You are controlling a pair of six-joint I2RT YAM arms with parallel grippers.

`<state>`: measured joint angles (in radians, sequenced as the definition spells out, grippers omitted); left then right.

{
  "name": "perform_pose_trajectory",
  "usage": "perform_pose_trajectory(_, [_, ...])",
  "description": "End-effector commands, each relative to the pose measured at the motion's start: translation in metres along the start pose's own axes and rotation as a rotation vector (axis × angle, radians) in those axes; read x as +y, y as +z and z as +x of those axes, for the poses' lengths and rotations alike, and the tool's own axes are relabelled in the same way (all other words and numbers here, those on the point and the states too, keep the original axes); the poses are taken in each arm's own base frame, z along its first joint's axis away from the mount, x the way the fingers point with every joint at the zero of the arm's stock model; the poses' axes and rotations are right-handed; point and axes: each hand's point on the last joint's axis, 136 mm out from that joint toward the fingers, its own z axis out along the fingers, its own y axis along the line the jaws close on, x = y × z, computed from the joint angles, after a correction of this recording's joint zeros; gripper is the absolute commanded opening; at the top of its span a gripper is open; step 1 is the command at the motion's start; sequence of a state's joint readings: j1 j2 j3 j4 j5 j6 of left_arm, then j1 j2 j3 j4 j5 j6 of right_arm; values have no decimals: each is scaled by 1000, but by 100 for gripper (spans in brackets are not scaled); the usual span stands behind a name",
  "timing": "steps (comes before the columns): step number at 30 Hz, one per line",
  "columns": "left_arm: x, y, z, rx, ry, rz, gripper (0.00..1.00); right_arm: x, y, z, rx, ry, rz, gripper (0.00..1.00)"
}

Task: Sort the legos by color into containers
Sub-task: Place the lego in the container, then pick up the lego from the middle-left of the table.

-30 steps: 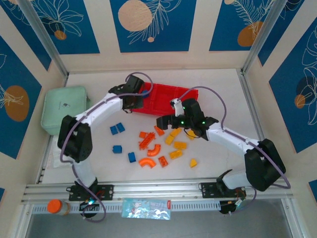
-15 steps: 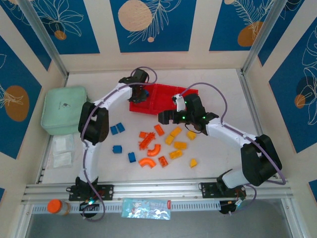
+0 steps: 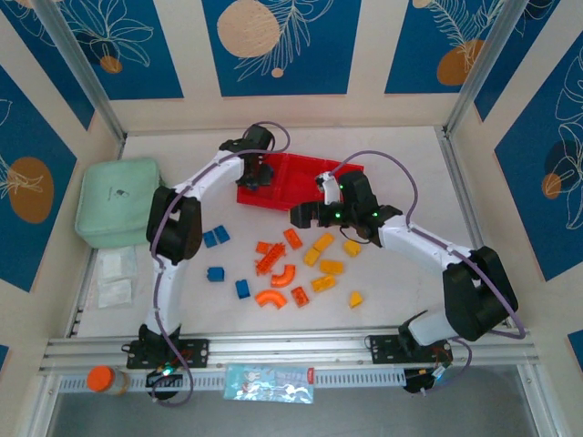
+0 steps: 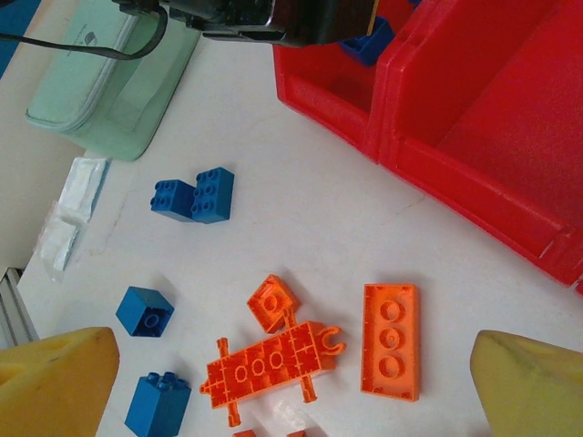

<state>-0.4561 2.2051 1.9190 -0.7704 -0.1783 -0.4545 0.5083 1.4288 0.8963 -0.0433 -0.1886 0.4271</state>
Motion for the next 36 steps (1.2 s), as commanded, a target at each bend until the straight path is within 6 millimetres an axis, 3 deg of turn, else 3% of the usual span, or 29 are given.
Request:
perform_pose_trajectory(1, [-9, -48, -3, -39, -4, 99, 49, 17, -16, -10, -7, 20, -48, 99])
perform_pose_trajectory(7, [-10, -88, 24, -101, -28, 215, 51, 20, -24, 0, 15, 54, -57, 99])
perform_pose_trajectory(10, [-3, -104, 51, -90, -31, 226, 51, 21, -26, 12, 38, 53, -60, 99])
perform_pose_trajectory(15, [14, -119, 114, -44, -35, 212, 57, 29, -24, 45, 106, 19, -86, 99])
perform_pose_trajectory(18, [26, -124, 155, -6, -40, 195, 58, 33, -22, 68, 138, -10, -98, 99])
perform_pose_trajectory(25, [48, -132, 223, 89, -33, 126, 60, 48, -14, 113, 179, -90, -149, 99])
perform_pose_trajectory(31, [47, -127, 274, 160, -62, 113, 62, 59, -2, 147, 216, -172, -176, 99])
perform_pose_trajectory(36, [37, -115, 298, 200, -72, 104, 63, 62, 7, 161, 223, -246, -153, 99])
